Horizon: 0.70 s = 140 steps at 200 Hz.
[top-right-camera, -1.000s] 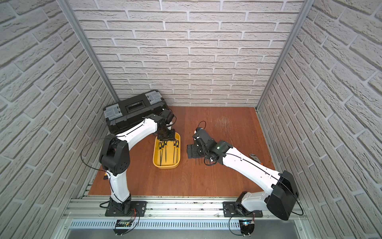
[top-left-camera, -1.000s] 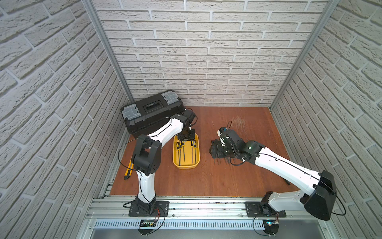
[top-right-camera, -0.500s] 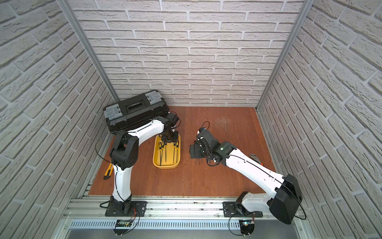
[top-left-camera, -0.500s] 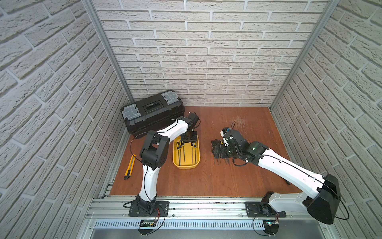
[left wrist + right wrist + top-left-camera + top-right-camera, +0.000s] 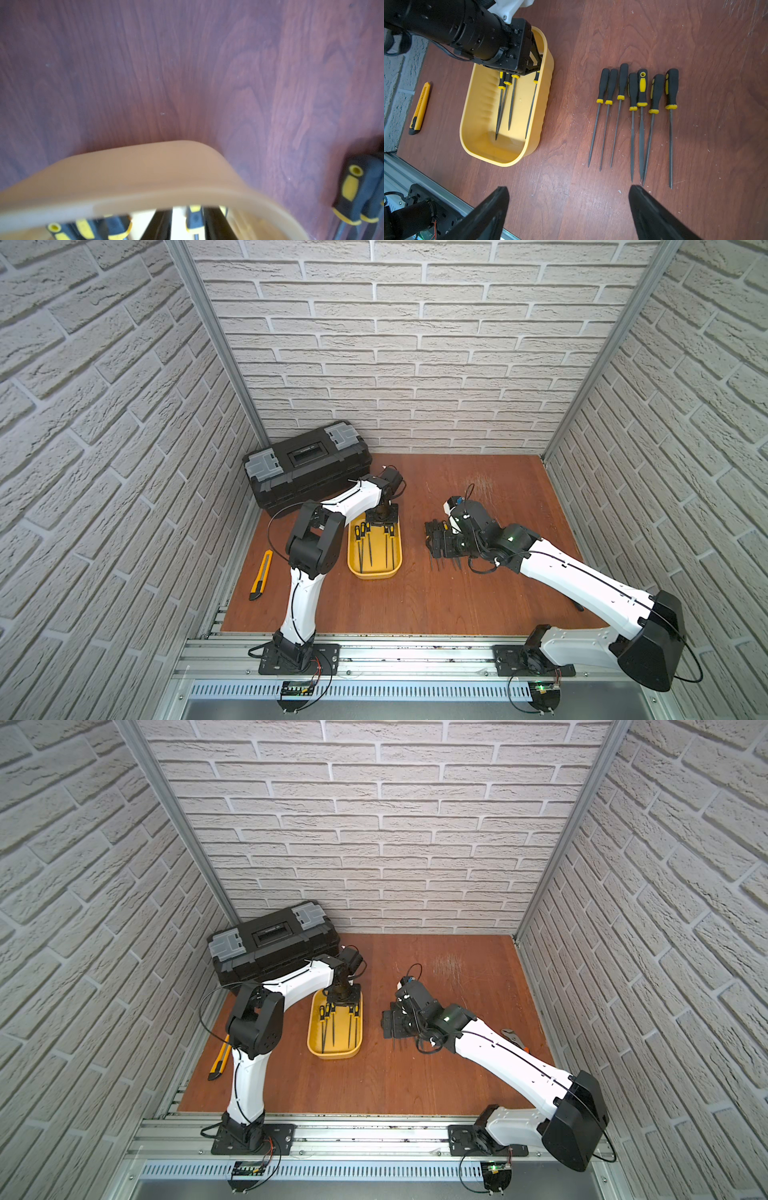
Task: Take the file tool out of the storage box
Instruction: Pick up the file tool from the storage box.
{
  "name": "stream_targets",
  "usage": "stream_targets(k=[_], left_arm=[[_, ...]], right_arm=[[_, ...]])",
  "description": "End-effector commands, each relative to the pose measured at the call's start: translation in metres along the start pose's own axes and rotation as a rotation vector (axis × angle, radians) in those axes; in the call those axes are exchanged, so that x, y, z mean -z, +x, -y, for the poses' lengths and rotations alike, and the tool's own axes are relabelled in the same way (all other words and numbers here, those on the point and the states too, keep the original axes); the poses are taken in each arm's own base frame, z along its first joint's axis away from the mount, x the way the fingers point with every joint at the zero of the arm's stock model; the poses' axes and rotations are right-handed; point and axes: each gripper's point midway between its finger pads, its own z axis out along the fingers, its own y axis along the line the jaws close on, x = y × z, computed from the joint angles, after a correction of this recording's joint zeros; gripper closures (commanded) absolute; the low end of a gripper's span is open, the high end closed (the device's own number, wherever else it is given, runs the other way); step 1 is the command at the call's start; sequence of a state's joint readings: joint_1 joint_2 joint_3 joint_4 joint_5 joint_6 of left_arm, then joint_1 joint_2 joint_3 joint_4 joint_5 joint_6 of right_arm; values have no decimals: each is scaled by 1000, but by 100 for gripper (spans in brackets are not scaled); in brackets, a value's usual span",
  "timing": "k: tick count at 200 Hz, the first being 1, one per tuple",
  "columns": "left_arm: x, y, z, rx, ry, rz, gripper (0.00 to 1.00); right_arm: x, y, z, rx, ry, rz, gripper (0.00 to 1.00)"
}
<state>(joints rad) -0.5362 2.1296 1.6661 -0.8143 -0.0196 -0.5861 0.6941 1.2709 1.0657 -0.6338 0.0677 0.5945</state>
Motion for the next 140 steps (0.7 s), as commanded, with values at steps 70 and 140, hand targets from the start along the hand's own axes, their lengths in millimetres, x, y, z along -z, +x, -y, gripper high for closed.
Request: stream_targets(k=[70,140], left_arm=[[-14,5,0,-39,-61,-30,73],[-12,5,0,-46,-65,-19,82]], right_arm=[[7,-1,5,-12,-12,20,5],[6,1,4,-15,-17,11,5]])
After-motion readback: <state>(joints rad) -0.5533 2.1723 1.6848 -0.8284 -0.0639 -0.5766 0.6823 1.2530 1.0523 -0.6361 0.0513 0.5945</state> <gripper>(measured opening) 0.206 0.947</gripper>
